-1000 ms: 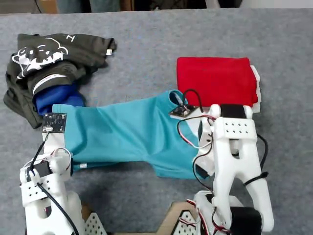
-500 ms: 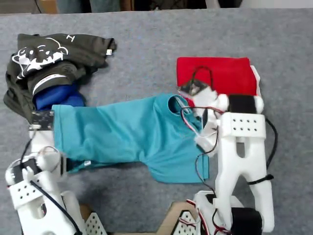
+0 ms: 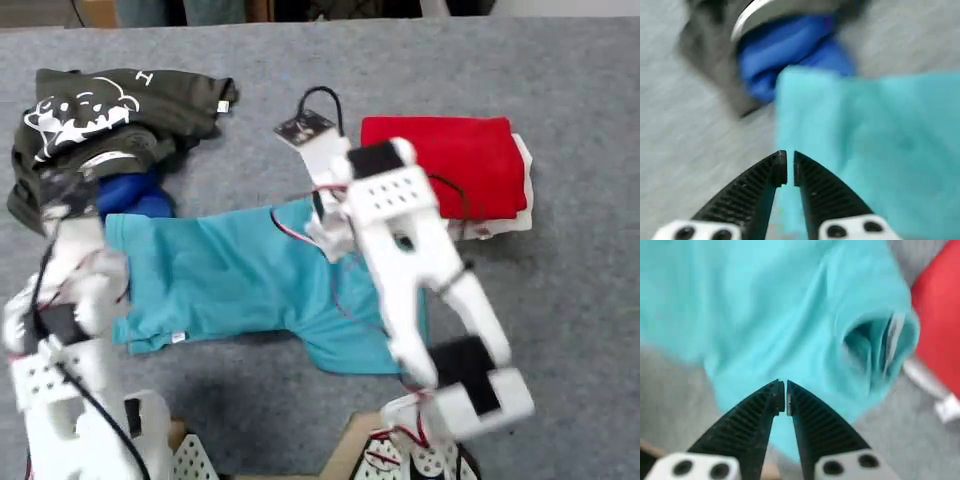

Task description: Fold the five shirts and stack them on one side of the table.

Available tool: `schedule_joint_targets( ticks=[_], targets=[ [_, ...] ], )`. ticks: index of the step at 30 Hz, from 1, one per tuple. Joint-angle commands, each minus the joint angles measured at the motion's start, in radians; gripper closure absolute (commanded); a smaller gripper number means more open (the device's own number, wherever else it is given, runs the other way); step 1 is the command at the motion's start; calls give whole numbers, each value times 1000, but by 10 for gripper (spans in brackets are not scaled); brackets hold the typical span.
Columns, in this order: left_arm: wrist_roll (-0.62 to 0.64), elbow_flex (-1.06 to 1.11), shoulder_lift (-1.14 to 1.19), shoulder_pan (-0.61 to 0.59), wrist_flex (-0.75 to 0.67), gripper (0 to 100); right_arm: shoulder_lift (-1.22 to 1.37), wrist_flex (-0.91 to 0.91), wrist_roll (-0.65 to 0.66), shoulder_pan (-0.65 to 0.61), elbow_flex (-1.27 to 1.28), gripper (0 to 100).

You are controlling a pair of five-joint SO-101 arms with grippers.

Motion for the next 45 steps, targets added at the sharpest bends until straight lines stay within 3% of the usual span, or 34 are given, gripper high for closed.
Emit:
schedule_joint_targets(
  ticks=[1,3,7,13,16,21,28,33,36,40,45],
  targets=[
    [166,74,157,88,-339,973,180,-63,-20,55,-185,985],
    [233,110,288,90,-489,970,298,-57,-20,84,-298,985],
    [276,99,526,-1,-634,971,498,-5,-20,169,-550,985],
    [273,47,637,-114,-652,971,699,137,-15,284,-940,985],
    [273,47,637,-113,-649,971,760,261,-14,281,-1135,985],
    [273,31,634,-124,-644,971,783,267,-15,269,-1248,985],
    [273,-197,457,-113,-321,970,611,269,-20,269,-1145,985],
    [273,-476,485,-82,-282,956,440,267,-11,264,-970,984],
    [226,-661,678,-42,-230,874,387,265,38,244,-920,984],
    [224,-978,1043,-81,-44,753,363,265,63,224,-883,984],
    [222,-1475,1517,-147,212,751,364,265,58,224,-872,984]
  ],
)
